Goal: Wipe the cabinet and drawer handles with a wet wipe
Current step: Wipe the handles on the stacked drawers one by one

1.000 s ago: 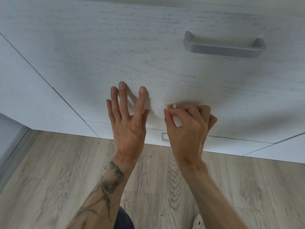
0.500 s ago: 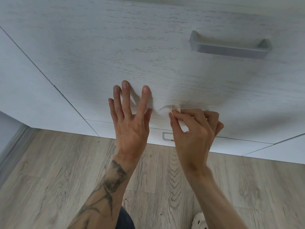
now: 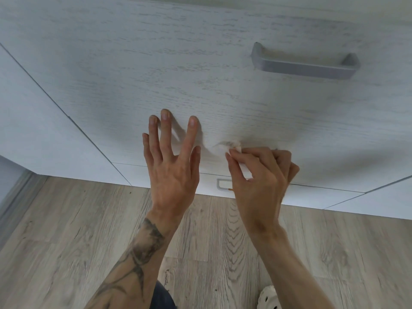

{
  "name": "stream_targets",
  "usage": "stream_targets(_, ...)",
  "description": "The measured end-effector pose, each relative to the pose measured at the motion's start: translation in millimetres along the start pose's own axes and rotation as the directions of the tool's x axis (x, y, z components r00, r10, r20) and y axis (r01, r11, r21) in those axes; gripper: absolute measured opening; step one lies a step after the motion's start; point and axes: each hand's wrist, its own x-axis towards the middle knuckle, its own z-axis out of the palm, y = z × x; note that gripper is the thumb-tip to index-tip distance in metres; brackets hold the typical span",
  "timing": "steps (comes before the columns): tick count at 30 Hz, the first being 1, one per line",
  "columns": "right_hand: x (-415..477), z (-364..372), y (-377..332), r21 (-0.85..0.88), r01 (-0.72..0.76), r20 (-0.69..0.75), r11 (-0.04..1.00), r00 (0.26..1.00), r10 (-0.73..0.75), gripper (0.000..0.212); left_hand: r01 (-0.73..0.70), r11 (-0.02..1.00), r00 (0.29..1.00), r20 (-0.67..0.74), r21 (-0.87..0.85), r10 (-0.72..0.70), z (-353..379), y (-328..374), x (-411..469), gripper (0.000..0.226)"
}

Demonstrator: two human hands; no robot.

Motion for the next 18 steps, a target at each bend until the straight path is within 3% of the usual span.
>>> stream_targets(4, -5, -31, 36, 0.021, -0.046, -0.038, 0.999, 0.998, 0.047, 0.011, -0.005, 1.0, 1.0, 0.005, -0.015, 0.005, 1, 1, 0, 0.066)
stream_targets(9, 8, -47, 42, 0.154, -0.203, -0.1, 0.967, 0.971, 0.219, 0.01, 0.001, 1.0, 1.0, 0.01, -0.019, -0.001, 2, 2, 0, 0.066)
stream_targets(14, 2, -45, 32, 0.198, -0.344, 0.109, 0.918, 0.938, 0.328, 0.025, -0.003, 1.0, 1.0, 0.022, -0.023, 0.003, 2, 2, 0, 0.068)
stream_targets(18, 3, -43, 35, 0.242, -0.339, 0.107, 0.909, 0.941, 0.322, 0.023, 0.001, 1.0, 1.0, 0.017, -0.027, 0.0, 2, 3, 0, 0.066)
